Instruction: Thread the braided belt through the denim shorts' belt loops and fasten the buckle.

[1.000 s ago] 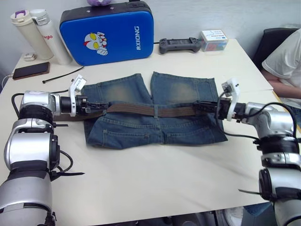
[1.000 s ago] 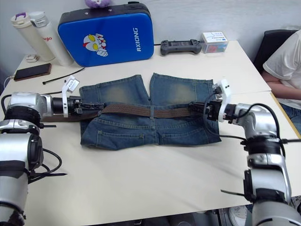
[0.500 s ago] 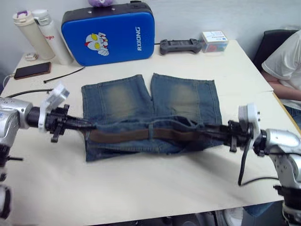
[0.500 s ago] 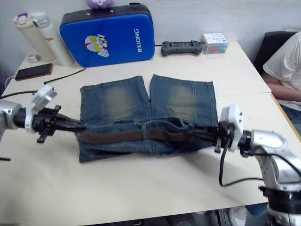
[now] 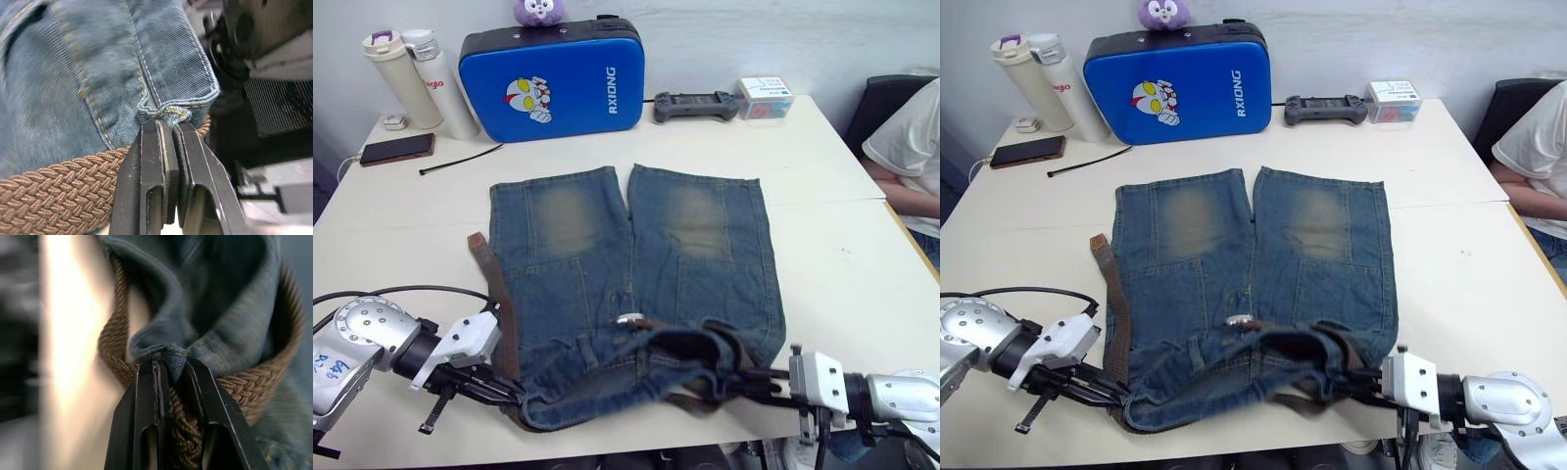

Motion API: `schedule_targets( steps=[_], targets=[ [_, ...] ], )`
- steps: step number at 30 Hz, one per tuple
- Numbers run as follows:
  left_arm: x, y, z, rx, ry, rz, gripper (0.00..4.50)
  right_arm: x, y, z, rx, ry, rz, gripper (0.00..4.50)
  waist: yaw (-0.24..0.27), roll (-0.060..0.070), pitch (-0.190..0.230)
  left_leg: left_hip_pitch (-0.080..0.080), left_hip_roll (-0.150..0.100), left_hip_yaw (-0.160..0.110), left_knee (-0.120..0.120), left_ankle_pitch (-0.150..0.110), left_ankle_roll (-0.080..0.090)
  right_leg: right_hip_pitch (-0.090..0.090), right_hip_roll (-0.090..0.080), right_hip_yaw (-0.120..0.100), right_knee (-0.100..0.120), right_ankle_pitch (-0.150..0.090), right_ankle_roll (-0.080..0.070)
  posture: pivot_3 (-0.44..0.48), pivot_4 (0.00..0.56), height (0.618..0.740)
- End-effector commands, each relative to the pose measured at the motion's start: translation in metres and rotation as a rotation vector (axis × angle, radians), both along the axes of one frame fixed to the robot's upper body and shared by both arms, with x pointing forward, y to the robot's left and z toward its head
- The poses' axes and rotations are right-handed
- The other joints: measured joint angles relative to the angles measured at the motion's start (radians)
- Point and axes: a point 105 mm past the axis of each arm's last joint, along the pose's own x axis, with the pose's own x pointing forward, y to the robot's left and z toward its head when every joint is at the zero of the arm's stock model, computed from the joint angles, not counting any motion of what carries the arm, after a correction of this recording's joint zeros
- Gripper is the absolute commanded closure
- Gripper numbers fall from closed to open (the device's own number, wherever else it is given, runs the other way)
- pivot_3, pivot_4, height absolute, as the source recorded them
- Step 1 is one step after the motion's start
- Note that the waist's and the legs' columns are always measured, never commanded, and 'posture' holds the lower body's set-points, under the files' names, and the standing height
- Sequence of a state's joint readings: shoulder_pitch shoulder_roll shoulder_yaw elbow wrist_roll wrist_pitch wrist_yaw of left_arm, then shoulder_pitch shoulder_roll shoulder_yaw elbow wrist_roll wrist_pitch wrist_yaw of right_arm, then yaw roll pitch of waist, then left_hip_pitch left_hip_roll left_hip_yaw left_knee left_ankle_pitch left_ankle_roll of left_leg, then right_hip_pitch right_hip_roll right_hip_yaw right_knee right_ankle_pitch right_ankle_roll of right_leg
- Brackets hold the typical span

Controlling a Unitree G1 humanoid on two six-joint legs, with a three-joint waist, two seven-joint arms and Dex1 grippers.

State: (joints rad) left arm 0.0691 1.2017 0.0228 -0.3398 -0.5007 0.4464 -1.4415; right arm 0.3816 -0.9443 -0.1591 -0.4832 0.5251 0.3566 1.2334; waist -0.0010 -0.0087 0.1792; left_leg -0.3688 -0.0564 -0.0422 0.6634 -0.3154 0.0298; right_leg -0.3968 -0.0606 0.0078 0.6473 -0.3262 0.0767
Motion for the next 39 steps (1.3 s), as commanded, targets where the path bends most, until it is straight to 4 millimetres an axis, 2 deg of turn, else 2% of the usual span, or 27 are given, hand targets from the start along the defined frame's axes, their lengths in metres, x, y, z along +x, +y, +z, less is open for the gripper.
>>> schedule_targets(
  steps=[1,2,3,7,8,9,11,14,16,18,20,21,23,24,27,29,32,34,36,37,39],
  targets=[
    [-0.012,0.004,0.004,0.021,0.107,-0.009,3.08,-0.014,0.003,0.011,0.036,0.266,-0.025,4.41,0.002,0.0,0.0,0.002,0.002,-0.002,-0.001,-0.001,-0.001,0.002,0.001,-0.002,-0.002,-0.001,-0.001,0.0,0.15,0.74],
    [-0.016,0.004,0.007,0.014,0.135,-0.022,2.57,-0.017,0.004,0.014,0.031,0.298,-0.013,3.39,0.003,0.0,0.0,0.001,0.002,-0.003,-0.001,-0.001,-0.001,0.002,0.001,-0.002,-0.002,-0.001,-0.002,0.0,0.15,0.74],
    [-0.018,0.004,0.009,0.009,0.156,-0.024,2.18,-0.02,0.006,0.018,0.032,0.316,0.002,3.12,0.004,0.0,0.0,0.001,0.003,-0.003,-0.002,-0.001,-0.002,0.002,0.001,-0.003,-0.003,-0.001,-0.002,0.0,0.15,0.74],
    [-0.018,0.002,0.027,-0.059,0.205,-0.001,0.33,-0.022,0.009,0.035,0.072,0.304,0.041,1.13,0.016,0.0,0.0,0.0,0.003,-0.004,-0.005,-0.001,-0.003,0.001,0.002,-0.005,-0.006,-0.002,-0.003,0.0,0.15,0.74],
    [-0.018,0.001,0.038,-0.098,0.228,0.003,0.0,-0.021,0.009,0.043,0.094,0.299,0.049,0.56,0.019,0.0,0.0,-0.001,0.003,-0.004,-0.004,-0.001,-0.003,0.001,0.002,-0.004,-0.006,-0.001,-0.002,0.0,0.15,0.74],
    [-0.015,0.002,0.052,-0.149,0.255,0.02,0.0,-0.016,0.009,0.055,0.132,0.267,0.061,0.08,0.021,0.0,0.0,-0.001,0.003,-0.003,-0.004,-0.001,-0.002,0.001,0.002,-0.004,-0.006,-0.001,-0.001,0.0,0.15,0.74],
    [-0.011,0.003,0.073,-0.232,0.278,0.049,0.0,-0.009,0.009,0.072,0.191,0.238,0.064,0.08,0.023,-0.001,0.001,-0.001,0.003,-0.004,-0.003,-0.001,-0.002,0.002,0.002,-0.004,-0.006,-0.001,-0.001,0.0,0.15,0.74],
    [0.007,0.006,0.109,-0.398,0.226,0.096,0.0,0.012,0.007,0.103,0.269,0.134,0.052,0.08,0.023,0.001,0.001,0.001,0.003,-0.004,-0.002,-0.002,-0.002,0.003,0.001,-0.004,-0.007,-0.001,-0.001,0.0,0.15,0.74],
    [0.018,0.004,0.119,-0.454,0.178,0.115,0.0,0.026,0.006,0.115,0.283,0.025,0.03,0.08,0.023,0.002,0.001,0.0,0.003,-0.004,-0.002,-0.002,-0.002,0.002,0.001,-0.005,-0.007,-0.001,-0.001,0.0,0.15,0.74],
    [0.031,-0.001,0.12,-0.478,0.131,0.152,0.0,0.038,0.006,0.123,0.303,0.021,0.001,0.08,0.023,0.003,0.001,-0.001,0.003,-0.004,-0.004,-0.002,-0.002,0.001,0.002,-0.005,-0.009,-0.001,-0.001,0.0,0.15,0.74],
    [0.053,-0.009,0.112,-0.459,0.067,0.235,0.0,0.055,0.007,0.126,0.269,0.007,-0.035,0.08,0.022,0.003,0.001,-0.002,0.003,-0.003,-0.005,-0.001,-0.004,0.0,0.002,-0.005,-0.01,-0.001,-0.001,0.0,0.15,0.74],
    [0.069,-0.016,0.099,-0.415,0.032,0.287,0.0,0.07,0.007,0.123,0.235,-0.026,-0.088,0.08,0.022,0.003,0.001,-0.002,0.003,-0.003,-0.004,0.0,-0.005,0.0,0.002,-0.004,-0.009,0.0,-0.001,0.0,0.15,0.74],
    [0.099,-0.025,0.08,-0.347,-0.027,0.395,0.0,0.093,0.008,0.115,0.158,-0.07,-0.164,0.08,0.023,0.002,0.001,-0.003,0.002,-0.003,-0.002,0.0,-0.005,0.0,0.002,-0.004,-0.008,0.0,0.0,0.0,0.15,0.74],
    [0.119,-0.029,0.069,-0.313,-0.068,0.467,0.0,0.115,0.007,0.108,0.139,-0.112,-0.25,0.08,0.023,0.001,0.0,-0.003,0.002,-0.003,-0.001,0.0,-0.005,0.0,0.002,-0.004,-0.008,0.0,0.0,0.0,0.15,0.74],
    [0.152,-0.039,0.05,-0.23,-0.136,0.569,0.0,0.153,0.007,0.089,0.047,-0.221,-0.344,0.08,0.022,-0.003,-0.001,-0.005,0.002,-0.003,0.001,0.002,-0.008,-0.003,0.003,-0.003,-0.005,0.0,0.001,0.0,0.15,0.74],
    [0.161,-0.043,0.039,-0.158,-0.184,0.57,0.0,0.16,0.006,0.074,-0.045,-0.242,-0.332,0.08,0.021,-0.003,-0.001,-0.016,0.001,0.0,0.004,0.003,-0.009,-0.016,0.003,-0.002,0.003,0.001,0.001,0.0,0.15,0.74],
    [0.167,-0.055,0.012,-0.051,-0.249,0.505,0.0,0.17,0.011,0.048,-0.164,-0.274,-0.304,0.08,0.019,-0.002,-0.001,-0.038,0.0,0.001,0.019,0.003,-0.01,-0.041,0.003,-0.002,0.019,0.001,0.001,0.0,0.15,0.74],
    [0.165,-0.057,0.0,0.009,-0.278,0.458,0.0,0.171,0.013,0.037,-0.218,-0.276,-0.282,0.08,0.02,-0.001,-0.003,-0.04,0.0,0.002,0.02,0.003,-0.01,-0.043,0.002,-0.003,0.021,0.001,0.001,0.0,0.15,0.74],
    [0.162,-0.056,-0.008,0.039,-0.284,0.427,0.0,0.166,0.011,0.023,-0.277,-0.253,-0.235,0.08,0.022,0.0,-0.003,-0.037,-0.002,0.004,0.02,0.004,-0.009,-0.037,0.001,-0.003,0.014,0.001,0.001,0.0,0.15,0.74],
    [0.161,-0.057,-0.011,0.05,-0.288,0.416,0.26,0.164,0.01,0.017,-0.295,-0.239,-0.225,0.03,0.022,0.0,-0.004,-0.034,-0.001,0.004,0.02,0.004,-0.009,-0.034,0.001,-0.003,0.012,0.001,0.002,0.0,0.15,0.74],
    [0.159,-0.056,-0.017,0.071,-0.292,0.398,0.71,0.161,0.009,0.01,-0.311,-0.219,-0.221,0.57,0.024,-0.001,-0.004,-0.028,-0.001,0.003,0.02,0.004,-0.009,-0.027,0.001,-0.003,0.012,0.001,0.002,0.0,0.15,0.74]
  ],
)
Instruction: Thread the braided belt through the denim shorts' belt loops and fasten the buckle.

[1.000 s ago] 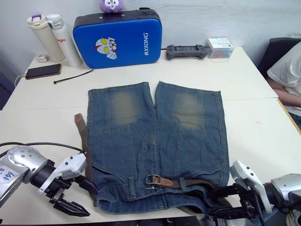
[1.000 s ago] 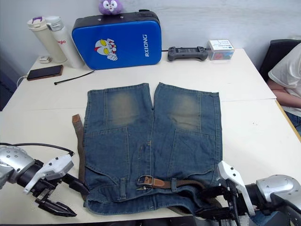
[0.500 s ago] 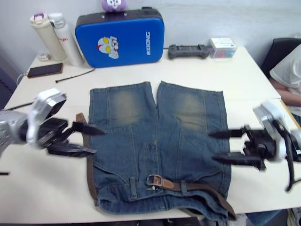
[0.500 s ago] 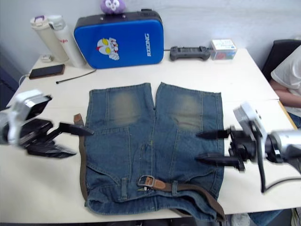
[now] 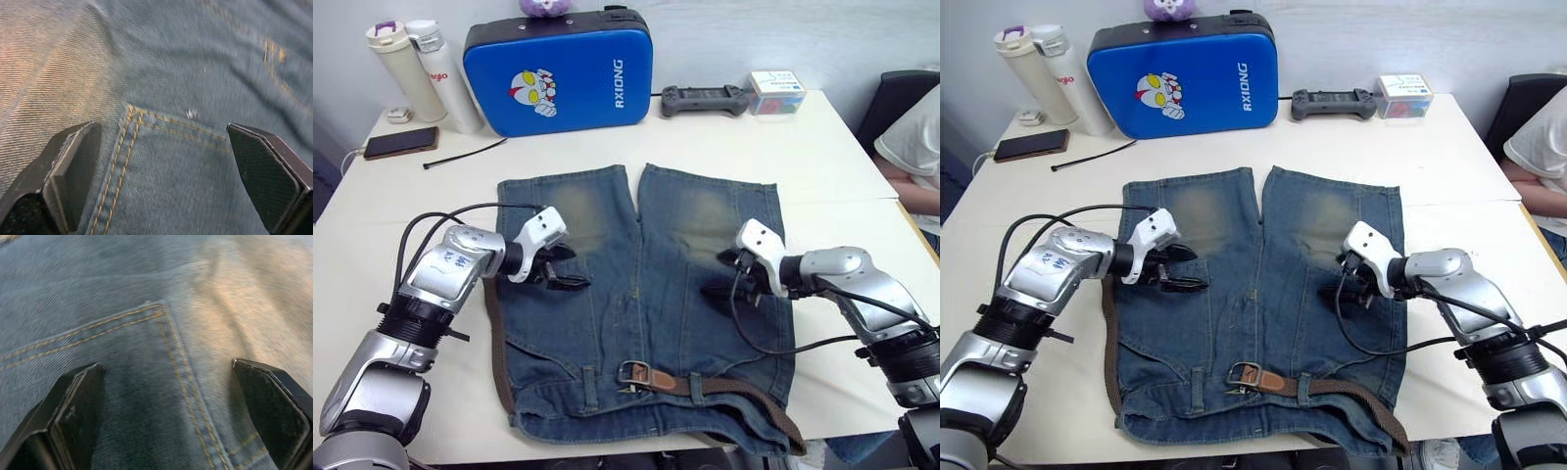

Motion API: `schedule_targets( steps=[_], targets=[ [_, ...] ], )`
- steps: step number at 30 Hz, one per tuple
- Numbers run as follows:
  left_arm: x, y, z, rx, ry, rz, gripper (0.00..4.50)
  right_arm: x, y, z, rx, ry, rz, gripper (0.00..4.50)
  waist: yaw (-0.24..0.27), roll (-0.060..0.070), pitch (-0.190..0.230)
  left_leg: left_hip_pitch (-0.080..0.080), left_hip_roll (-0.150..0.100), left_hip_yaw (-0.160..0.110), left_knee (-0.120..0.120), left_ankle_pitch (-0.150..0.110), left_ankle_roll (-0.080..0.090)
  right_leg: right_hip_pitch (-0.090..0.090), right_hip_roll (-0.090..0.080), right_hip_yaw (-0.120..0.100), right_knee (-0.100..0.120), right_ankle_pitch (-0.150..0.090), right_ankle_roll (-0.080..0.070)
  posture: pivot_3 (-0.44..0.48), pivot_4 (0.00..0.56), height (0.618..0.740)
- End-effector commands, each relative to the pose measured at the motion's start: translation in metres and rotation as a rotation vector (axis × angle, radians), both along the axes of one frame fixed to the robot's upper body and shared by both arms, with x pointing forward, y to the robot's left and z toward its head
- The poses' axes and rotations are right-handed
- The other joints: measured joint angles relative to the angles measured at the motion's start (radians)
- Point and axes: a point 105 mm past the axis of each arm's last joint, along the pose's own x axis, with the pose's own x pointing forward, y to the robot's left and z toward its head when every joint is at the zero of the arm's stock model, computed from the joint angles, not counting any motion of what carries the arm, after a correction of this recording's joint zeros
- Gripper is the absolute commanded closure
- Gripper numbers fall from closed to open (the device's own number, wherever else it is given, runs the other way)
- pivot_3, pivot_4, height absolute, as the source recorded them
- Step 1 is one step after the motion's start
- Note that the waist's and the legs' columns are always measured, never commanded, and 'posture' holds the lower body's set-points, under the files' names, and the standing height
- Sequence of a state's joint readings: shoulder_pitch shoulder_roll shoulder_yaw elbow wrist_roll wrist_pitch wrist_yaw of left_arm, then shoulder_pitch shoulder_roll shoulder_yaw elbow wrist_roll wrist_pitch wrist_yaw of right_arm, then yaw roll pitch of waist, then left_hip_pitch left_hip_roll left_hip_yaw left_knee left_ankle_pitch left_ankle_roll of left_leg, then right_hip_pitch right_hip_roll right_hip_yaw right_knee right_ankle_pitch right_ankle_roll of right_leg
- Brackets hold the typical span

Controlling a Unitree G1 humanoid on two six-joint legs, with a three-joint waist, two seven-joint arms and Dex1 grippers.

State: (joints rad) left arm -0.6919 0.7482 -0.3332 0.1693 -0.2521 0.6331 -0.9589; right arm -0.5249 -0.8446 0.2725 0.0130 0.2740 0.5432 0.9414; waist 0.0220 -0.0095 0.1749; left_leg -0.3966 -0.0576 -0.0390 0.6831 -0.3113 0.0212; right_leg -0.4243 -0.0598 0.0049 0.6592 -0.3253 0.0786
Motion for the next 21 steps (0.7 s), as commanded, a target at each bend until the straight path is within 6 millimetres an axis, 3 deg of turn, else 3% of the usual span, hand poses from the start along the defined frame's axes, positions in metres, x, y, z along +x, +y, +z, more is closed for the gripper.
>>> schedule_targets(
  steps=[1,5,9,10,16,21],
  targets=[
    [-0.011,0.003,-0.028,0.069,0.073,-0.024,1.07,-0.01,-0.004,-0.025,-0.057,0.091,0.012,0.81,0.001,0.0,0.0,0.005,0.0,0.0,-0.001,0.0,0.0,0.004,0.0,0.0,-0.001,0.0,0.0,0.0,0.15,0.74],
    [-0.016,-0.001,-0.03,0.052,0.103,-0.028,2.75,-0.014,-0.003,-0.028,-0.033,0.155,0.005,2.65,0.0,0.0,-0.003,0.012,0.001,-0.002,-0.003,-0.003,0.002,0.013,0.0,0.0,-0.004,0.0,0.0,0.0,0.15,0.74],
    [-0.02,-0.004,-0.029,0.035,0.121,-0.035,4.31,-0.011,0.001,-0.023,-0.02,0.151,0.011,4.26,0.0,-0.002,-0.009,0.013,0.0,-0.002,-0.002,-0.004,0.003,0.013,0.0,0.0,-0.004,0.0,0.0,0.0,0.15,0.74],
    [-0.019,-0.005,-0.028,0.025,0.121,-0.031,4.47,-0.009,0.003,-0.02,-0.016,0.14,0.015,4.46,0.0,-0.002,-0.01,0.013,0.001,-0.002,-0.002,-0.004,0.003,0.013,0.0,0.0,-0.004,0.0,0.0,0.0,0.15,0.74],
    [0.0,-0.01,-0.015,-0.038,0.086,0.058,4.47,0.026,0.006,0.011,-0.055,-0.044,0.0,4.46,0.0,-0.002,-0.011,0.013,0.0,-0.002,-0.002,-0.004,0.003,0.014,0.0,0.0,-0.004,0.0,0.0,0.0,0.15,0.74],
    [0.037,-0.011,0.004,-0.048,-0.044,0.135,4.47,0.075,-0.002,0.039,-0.137,-0.24,-0.077,4.46,0.003,-0.002,-0.01,0.01,-0.002,-0.003,-0.001,-0.003,0.002,0.011,-0.001,0.0,-0.004,0.001,0.001,0.0,0.15,0.74]
  ],
)
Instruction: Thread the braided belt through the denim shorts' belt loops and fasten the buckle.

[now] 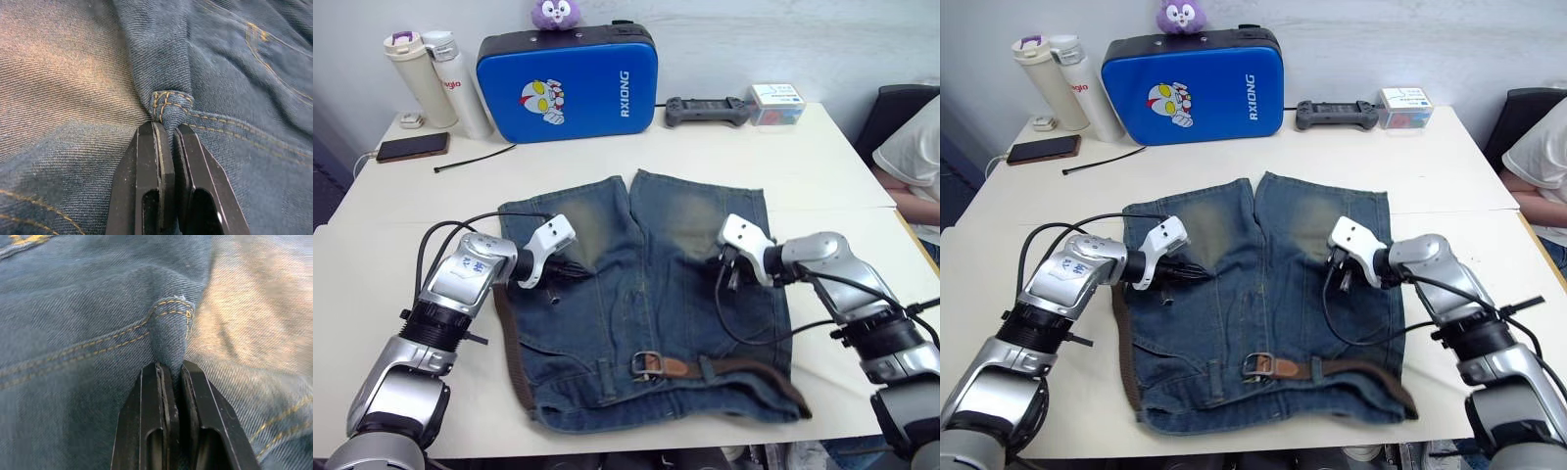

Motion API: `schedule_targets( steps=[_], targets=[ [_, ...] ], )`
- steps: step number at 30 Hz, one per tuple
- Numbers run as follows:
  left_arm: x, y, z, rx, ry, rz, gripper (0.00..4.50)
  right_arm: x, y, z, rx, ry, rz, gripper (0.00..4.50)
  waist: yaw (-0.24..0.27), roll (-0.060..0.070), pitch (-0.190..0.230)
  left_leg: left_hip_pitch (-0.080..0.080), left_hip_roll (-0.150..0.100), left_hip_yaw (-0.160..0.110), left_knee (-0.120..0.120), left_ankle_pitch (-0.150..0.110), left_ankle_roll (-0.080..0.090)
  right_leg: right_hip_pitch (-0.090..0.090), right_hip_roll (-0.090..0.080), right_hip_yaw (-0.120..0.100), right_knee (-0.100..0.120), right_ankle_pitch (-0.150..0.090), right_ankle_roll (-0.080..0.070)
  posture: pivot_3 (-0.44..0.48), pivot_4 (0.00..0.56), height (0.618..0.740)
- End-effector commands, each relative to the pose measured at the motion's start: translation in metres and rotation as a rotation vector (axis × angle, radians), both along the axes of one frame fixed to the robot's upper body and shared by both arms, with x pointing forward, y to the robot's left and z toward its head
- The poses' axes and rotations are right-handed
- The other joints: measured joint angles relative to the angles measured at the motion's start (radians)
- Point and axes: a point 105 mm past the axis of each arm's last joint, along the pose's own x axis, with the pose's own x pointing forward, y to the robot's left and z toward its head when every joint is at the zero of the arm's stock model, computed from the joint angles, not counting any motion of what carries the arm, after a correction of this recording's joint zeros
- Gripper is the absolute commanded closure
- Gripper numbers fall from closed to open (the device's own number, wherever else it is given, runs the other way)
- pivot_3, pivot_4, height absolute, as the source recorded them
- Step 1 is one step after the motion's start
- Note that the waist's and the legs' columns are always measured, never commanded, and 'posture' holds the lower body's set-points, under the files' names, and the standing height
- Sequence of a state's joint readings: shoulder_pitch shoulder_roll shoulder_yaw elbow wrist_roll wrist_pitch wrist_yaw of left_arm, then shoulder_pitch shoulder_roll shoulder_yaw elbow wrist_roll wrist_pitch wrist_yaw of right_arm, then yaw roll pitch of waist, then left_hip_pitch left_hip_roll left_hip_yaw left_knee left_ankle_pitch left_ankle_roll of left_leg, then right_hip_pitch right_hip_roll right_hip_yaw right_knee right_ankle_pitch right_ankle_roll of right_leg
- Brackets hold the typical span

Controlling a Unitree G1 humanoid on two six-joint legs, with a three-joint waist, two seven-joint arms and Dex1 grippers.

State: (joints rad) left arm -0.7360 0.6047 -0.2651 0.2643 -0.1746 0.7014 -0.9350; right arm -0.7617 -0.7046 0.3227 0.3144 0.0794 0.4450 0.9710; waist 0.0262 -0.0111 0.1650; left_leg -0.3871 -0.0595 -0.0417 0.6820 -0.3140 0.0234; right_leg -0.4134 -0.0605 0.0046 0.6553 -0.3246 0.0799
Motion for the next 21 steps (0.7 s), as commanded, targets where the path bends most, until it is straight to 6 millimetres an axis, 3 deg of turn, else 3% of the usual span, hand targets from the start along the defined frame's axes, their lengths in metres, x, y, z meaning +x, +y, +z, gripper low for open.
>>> schedule_targets(
  steps=[1,6,9,13,14,18,21],
  targets=[
    [0.029,0.005,0.01,0.033,-0.096,0.072,4.47,0.035,-0.011,0.029,-0.062,-0.183,-0.063,4.46,-0.002,0.0,0.0,-0.001,0.0,0.0,0.0,0.0,0.0,-0.001,0.0,0.0,0.001,0.0,0.0,0.0,0.15,0.74],
    [0.068,0.012,0.032,0.064,-0.215,0.172,4.47,0.064,-0.01,0.047,-0.068,-0.27,-0.12,4.46,-0.015,0.0,0.0,-0.006,0.0,0.0,-0.001,0.002,-0.003,-0.008,0.001,-0.001,0.003,0.0,0.0,0.0,0.15,0.74],
    [0.077,0.013,0.038,0.07,-0.238,0.179,4.47,0.071,-0.012,0.049,-0.059,-0.281,-0.147,4.46,-0.033,0.0,0.0,-0.017,0.0,0.0,0.0,0.004,-0.004,-0.019,0.001,-0.002,0.008,0.0,0.0,0.0,0.15,0.74],
    [0.082,0.019,0.044,0.074,-0.266,0.184,4.47,0.075,-0.014,0.049,-0.001,-0.269,-0.197,4.46,-0.045,0.0,0.0,-0.019,0.0,0.001,-0.001,0.004,-0.004,-0.022,0.001,-0.002,0.008,0.0,0.0,0.0,0.15,0.74],
    [0.081,0.019,0.044,0.07,-0.258,0.171,3.66,0.075,-0.014,0.05,0.013,-0.268,-0.197,4.5,-0.049,0.0,0.001,-0.019,0.0,0.001,-0.001,0.004,-0.004,-0.022,0.001,-0.002,0.008,0.0,0.0,0.0,0.15,0.74],
    [0.073,0.021,0.05,0.019,-0.224,0.123,2.02,0.074,-0.011,0.071,0.085,-0.294,-0.166,2.79,-0.056,0.0,0.001,-0.02,0.0,0.001,-0.001,0.004,-0.004,-0.023,0.001,-0.002,0.008,0.0,0.0,0.0,0.15,0.74],
    [0.056,0.028,0.069,-0.045,-0.194,0.052,0.68,0.062,-0.007,0.089,0.146,-0.255,-0.092,1.31,-0.058,0.001,0.001,-0.02,0.0,0.001,-0.001,0.004,-0.004,-0.024,0.001,-0.001,0.009,0.0,0.0,0.0,0.15,0.74]
  ],
)
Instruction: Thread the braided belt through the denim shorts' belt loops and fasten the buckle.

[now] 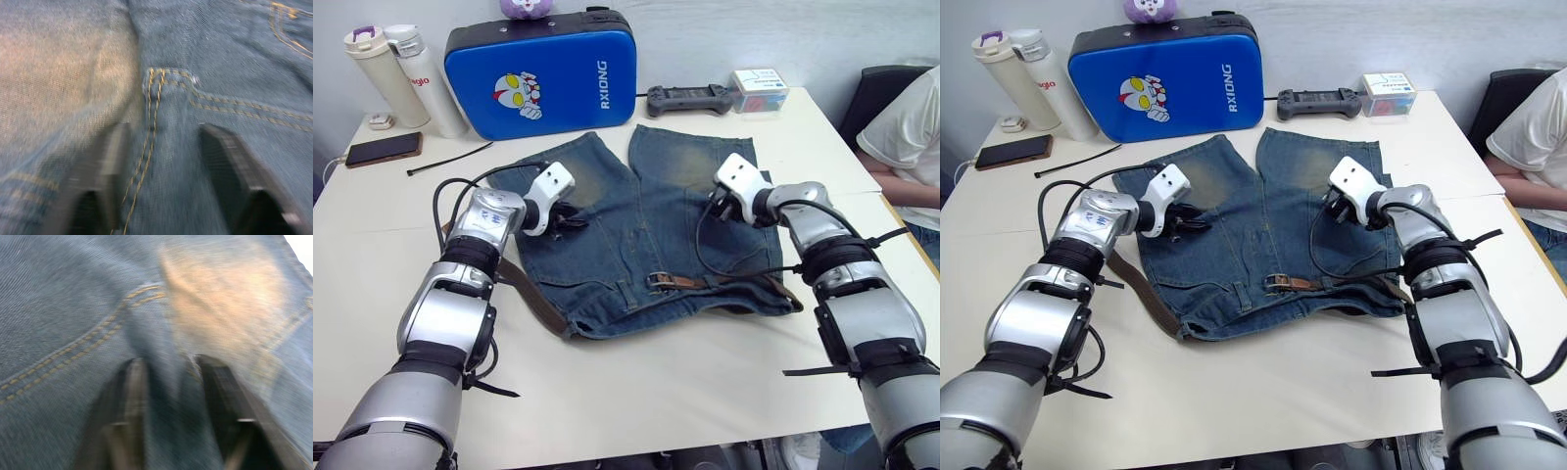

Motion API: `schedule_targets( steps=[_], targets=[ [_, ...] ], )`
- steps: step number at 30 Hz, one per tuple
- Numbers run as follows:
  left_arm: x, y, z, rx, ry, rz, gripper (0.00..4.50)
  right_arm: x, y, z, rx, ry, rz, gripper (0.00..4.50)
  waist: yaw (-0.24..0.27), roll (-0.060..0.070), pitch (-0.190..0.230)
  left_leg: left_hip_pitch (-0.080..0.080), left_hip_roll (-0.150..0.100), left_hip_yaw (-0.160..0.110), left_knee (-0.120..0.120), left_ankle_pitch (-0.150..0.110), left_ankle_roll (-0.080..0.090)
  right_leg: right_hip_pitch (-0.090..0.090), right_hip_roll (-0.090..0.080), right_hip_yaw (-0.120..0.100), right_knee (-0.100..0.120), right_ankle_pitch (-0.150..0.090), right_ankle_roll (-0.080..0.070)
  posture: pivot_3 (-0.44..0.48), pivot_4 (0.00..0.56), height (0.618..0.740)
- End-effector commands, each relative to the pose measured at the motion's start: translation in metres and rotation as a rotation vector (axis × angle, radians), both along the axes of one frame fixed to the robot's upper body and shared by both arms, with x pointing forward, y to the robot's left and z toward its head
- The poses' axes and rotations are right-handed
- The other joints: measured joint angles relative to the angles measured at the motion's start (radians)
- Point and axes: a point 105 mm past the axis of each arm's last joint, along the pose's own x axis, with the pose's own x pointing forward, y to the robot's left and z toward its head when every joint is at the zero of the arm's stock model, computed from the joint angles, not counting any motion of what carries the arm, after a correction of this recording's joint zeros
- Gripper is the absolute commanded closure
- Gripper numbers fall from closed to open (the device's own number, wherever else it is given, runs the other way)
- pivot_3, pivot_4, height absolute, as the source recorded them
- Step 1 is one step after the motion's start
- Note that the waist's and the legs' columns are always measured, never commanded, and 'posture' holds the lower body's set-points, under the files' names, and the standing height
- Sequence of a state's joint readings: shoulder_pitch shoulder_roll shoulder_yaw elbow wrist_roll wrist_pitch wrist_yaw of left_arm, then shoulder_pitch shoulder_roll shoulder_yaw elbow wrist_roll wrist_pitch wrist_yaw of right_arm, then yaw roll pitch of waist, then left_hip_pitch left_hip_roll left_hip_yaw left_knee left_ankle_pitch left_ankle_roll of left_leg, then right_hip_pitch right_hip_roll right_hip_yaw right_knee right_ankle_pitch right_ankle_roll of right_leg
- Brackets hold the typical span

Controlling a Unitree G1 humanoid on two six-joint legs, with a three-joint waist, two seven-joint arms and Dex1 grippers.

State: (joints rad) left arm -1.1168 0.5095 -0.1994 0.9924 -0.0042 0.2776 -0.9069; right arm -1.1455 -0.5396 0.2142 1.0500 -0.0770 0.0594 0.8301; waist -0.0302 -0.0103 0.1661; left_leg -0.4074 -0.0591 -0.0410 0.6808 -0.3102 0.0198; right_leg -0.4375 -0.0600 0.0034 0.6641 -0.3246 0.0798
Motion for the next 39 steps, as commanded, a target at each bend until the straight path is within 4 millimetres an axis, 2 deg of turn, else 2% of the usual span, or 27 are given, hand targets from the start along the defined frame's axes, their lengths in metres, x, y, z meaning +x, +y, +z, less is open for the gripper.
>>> schedule_targets(
  steps=[1,2,3,7,10,13,15,17,19,20,21,25,26,28,29,33,37,39],
  targets=[
    [-0.019,0.006,0.035,-0.075,-0.012,-0.097,0.29,-0.012,0.009,0.047,0.081,-0.038,0.116,0.9,-0.003,0.002,0.001,-0.001,0.0,0.0,0.0,0.0,0.0,-0.001,0.0,0.0,0.0,0.0,0.0,0.0,0.15,0.74],
    [-0.026,0.01,0.043,-0.095,-0.012,-0.118,0.0,-0.02,0.013,0.049,0.087,-0.016,0.159,0.28,-0.004,0.002,0.001,-0.002,0.0,0.0,0.0,0.0,0.0,-0.003,0.0,0.001,0.001,0.0,0.0,0.0,0.15,0.74],
    [-0.032,0.011,0.049,-0.107,-0.012,-0.133,0.0,-0.027,0.015,0.051,0.091,0.0,0.189,0.07,-0.004,0.002,0.001,-0.002,0.0,0.0,0.0,0.0,0.0,-0.003,0.0,0.001,0.001,0.0,0.0,0.0,0.15,0.74],
    [-0.072,0.02,0.068,-0.135,0.015,-0.225,0.0,-0.072,0.048,0.052,0.116,0.056,0.4,0.07,-0.004,0.002,0.001,-0.003,0.002,0.0,0.0,-0.001,-0.001,-0.006,0.001,0.001,0.004,0.0,0.0,0.0,0.15,0.74],
    [-0.099,0.025,0.061,-0.065,0.055,-0.288,0.0,-0.108,0.073,0.038,0.115,0.144,0.531,0.07,0.0,0.003,0.002,-0.003,0.001,0.0,0.001,-0.001,-0.002,-0.006,0.001,0.002,0.006,0.0,0.0,0.0,0.15,0.74],
    [-0.131,0.027,0.048,-0.035,0.171,-0.366,0.0,-0.15,0.1,0.017,0.118,0.316,0.662,0.07,0.004,0.003,0.002,-0.003,0.001,0.0,0.001,-0.001,-0.001,-0.006,0.001,0.002,0.006,0.0,-0.001,0.0,0.15,0.74],
    [-0.142,0.029,0.04,0.005,0.199,-0.383,0.0,-0.161,0.113,0.012,0.114,0.322,0.697,0.07,0.005,0.003,0.002,-0.003,0.001,-0.001,0.002,-0.001,-0.001,-0.005,0.001,0.003,0.006,0.0,-0.001,0.0,0.15,0.74],
    [-0.148,0.03,0.038,0.013,0.21,-0.391,0.0,-0.163,0.119,0.011,0.119,0.313,0.696,0.61,0.012,0.003,0.002,-0.003,0.001,-0.001,0.002,-0.001,-0.001,-0.005,0.0,0.003,0.005,0.0,-0.001,0.0,0.15,0.74],
    [-0.153,0.027,0.032,0.019,0.224,-0.399,0.0,-0.169,0.129,0.004,0.122,0.32,0.723,1.41,0.022,0.003,0.002,-0.003,0.0,-0.001,0.002,-0.001,-0.001,-0.004,0.0,0.003,0.004,0.0,-0.001,0.0,0.15,0.74],
    [-0.156,0.025,0.03,0.015,0.234,-0.405,0.54,-0.171,0.134,0.003,0.128,0.317,0.731,1.9,0.025,0.003,0.002,-0.002,0.0,-0.001,0.002,-0.001,0.0,-0.004,0.0,0.003,0.004,0.0,-0.001,0.0,0.15,0.74],
    [-0.158,0.023,0.029,0.012,0.235,-0.408,0.83,-0.173,0.138,0.001,0.136,0.314,0.738,2.44,0.027,0.003,0.002,-0.002,0.0,-0.001,0.002,-0.001,0.0,-0.003,0.0,0.003,0.004,0.0,-0.001,0.0,0.15,0.74],
    [-0.164,0.017,0.032,-0.038,0.258,-0.413,2.53,-0.172,0.148,-0.002,0.134,0.292,0.732,4.34,0.028,0.003,0.002,-0.001,0.0,-0.001,0.002,-0.002,0.0,-0.003,0.0,0.003,0.005,-0.001,-0.001,0.0,0.15,0.74],
    [-0.165,0.015,0.033,-0.048,0.256,-0.412,3.12,-0.172,0.149,-0.002,0.134,0.291,0.731,4.5,0.028,0.003,0.002,-0.001,0.0,-0.001,0.002,-0.002,0.0,-0.003,0.0,0.003,0.005,0.0,-0.001,0.0,0.15,0.74],
    [-0.165,0.014,0.035,-0.059,0.255,-0.409,4.11,-0.173,0.15,-0.003,0.136,0.296,0.73,4.5,0.027,0.003,0.002,-0.001,0.0,-0.001,0.002,-0.002,0.0,-0.003,0.0,0.003,0.005,0.0,-0.001,0.0,0.15,0.74],
    [-0.164,0.013,0.035,-0.061,0.254,-0.409,4.44,-0.174,0.15,-0.003,0.137,0.299,0.729,4.5,0.027,0.003,0.002,-0.001,0.0,-0.001,0.002,-0.002,0.0,-0.003,0.0,0.003,0.005,-0.001,-0.001,0.0,0.15,0.74],
    [-0.163,0.006,0.032,-0.06,0.248,-0.427,4.44,-0.177,0.142,-0.009,0.103,0.323,0.719,4.5,0.027,0.003,0.002,-0.001,0.0,-0.001,0.002,-0.002,0.0,-0.003,0.0,0.003,0.005,-0.001,-0.001,0.0,0.15,0.74],
    [-0.165,-0.011,0.026,-0.069,0.256,-0.494,4.44,-0.188,0.135,-0.01,0.102,0.362,0.754,4.5,0.03,0.003,0.002,-0.001,0.0,-0.001,0.002,-0.002,0.0,-0.002,0.0,0.003,0.004,-0.001,-0.001,0.0,0.15,0.74],
    [-0.167,-0.021,0.022,-0.076,0.266,-0.529,4.44,-0.188,0.134,-0.019,0.087,0.374,0.741,4.5,0.029,0.003,0.002,-0.001,0.0,-0.001,0.002,-0.002,0.0,-0.001,0.0,0.003,0.003,0.0,-0.001,0.0,0.15,0.74]
  ],
)
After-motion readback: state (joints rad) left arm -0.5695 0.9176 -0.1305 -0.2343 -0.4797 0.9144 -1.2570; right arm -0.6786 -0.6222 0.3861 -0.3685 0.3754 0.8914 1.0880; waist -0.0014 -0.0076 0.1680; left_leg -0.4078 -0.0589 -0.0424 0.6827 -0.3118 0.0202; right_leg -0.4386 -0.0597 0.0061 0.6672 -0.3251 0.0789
